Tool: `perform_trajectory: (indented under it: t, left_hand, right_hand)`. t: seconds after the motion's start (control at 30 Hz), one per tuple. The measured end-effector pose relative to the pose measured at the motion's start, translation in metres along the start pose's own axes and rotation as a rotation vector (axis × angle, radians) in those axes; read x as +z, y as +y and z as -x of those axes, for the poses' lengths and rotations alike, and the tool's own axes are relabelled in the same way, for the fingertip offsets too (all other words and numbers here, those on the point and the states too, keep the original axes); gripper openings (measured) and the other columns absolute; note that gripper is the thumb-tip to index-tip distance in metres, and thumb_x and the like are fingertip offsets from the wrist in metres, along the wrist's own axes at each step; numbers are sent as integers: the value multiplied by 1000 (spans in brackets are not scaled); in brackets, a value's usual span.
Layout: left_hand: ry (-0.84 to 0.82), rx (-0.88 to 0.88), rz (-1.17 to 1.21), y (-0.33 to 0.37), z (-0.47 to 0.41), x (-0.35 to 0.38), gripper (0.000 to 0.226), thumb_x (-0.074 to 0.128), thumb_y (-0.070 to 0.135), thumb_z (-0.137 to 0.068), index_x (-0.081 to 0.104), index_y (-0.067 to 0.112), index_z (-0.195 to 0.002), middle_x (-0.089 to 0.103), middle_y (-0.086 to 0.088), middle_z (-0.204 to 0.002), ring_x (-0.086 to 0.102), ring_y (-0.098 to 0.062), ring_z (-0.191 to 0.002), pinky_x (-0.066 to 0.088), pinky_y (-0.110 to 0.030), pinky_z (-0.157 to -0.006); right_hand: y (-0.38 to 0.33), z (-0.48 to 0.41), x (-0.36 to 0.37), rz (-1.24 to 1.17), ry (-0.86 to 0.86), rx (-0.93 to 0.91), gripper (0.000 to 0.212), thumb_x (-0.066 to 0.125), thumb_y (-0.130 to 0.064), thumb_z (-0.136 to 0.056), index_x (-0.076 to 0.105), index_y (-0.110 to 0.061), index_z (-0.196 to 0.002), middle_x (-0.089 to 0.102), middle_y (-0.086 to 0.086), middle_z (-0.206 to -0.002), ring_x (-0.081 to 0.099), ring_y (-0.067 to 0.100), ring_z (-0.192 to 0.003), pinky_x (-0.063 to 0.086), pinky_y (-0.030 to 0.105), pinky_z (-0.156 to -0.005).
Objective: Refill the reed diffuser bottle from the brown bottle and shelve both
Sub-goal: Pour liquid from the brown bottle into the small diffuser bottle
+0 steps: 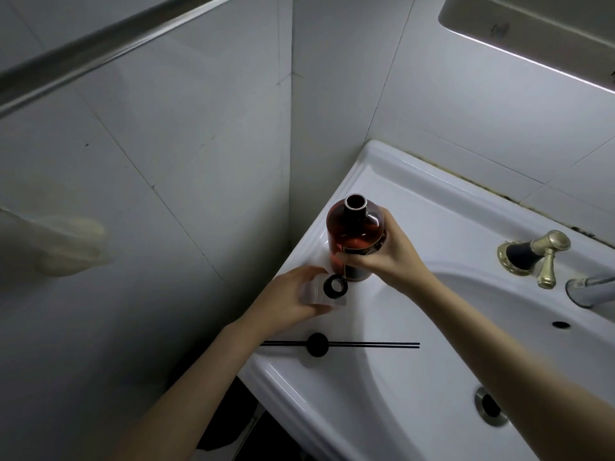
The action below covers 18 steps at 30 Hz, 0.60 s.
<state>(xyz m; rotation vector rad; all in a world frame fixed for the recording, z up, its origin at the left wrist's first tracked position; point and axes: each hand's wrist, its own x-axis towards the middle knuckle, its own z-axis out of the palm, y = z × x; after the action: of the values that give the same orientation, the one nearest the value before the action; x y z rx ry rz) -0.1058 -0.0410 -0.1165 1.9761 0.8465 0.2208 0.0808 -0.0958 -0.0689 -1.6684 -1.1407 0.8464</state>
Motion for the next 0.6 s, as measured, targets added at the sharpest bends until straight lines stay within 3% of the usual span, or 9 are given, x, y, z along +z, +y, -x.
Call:
perform_trajectory:
  t: [0.27, 0.4, 0.5, 0.6]
  left_hand:
    - [-37, 57, 23, -2, -1, -1, 54, 68, 50, -64, 52, 35, -114, 50, 27, -109, 44, 12, -100, 27, 8, -79]
    - [-54, 70, 7, -3, -2, -1, 51, 68, 45, -67, 51, 38, -114, 51, 23, -111, 45, 9, -100, 28, 7, -80]
    - [-63, 68, 14, -4, -1, -1, 52, 69, 42, -67, 50, 40, -115, 52, 24, -113, 46, 9, -103, 29, 5, -83]
    - [-75, 63, 9, -5, -1, -2, 55, 71, 36, -69, 48, 39, -120, 51, 25, -118, 45, 10, -106, 28, 6, -83]
  right_hand:
    - [3, 0, 7, -129, 68, -50, 69, 77, -8, -58, 45, -16, -119, 56, -8, -108, 57, -8, -95, 46, 11, -79]
    - [8, 5, 10, -153, 74, -71, 68, 75, -2, -61, 42, -30, -114, 53, -14, -106, 56, -12, -93, 45, 7, -77]
    - [11, 9, 9, -158, 66, -73, 70, 75, -4, -62, 40, -20, -121, 50, -14, -109, 55, -13, -96, 44, 7, -78]
    - [11, 12, 10, -140, 66, -77, 71, 75, -10, -61, 38, -31, -117, 45, -17, -113, 52, -15, -98, 42, 4, -78]
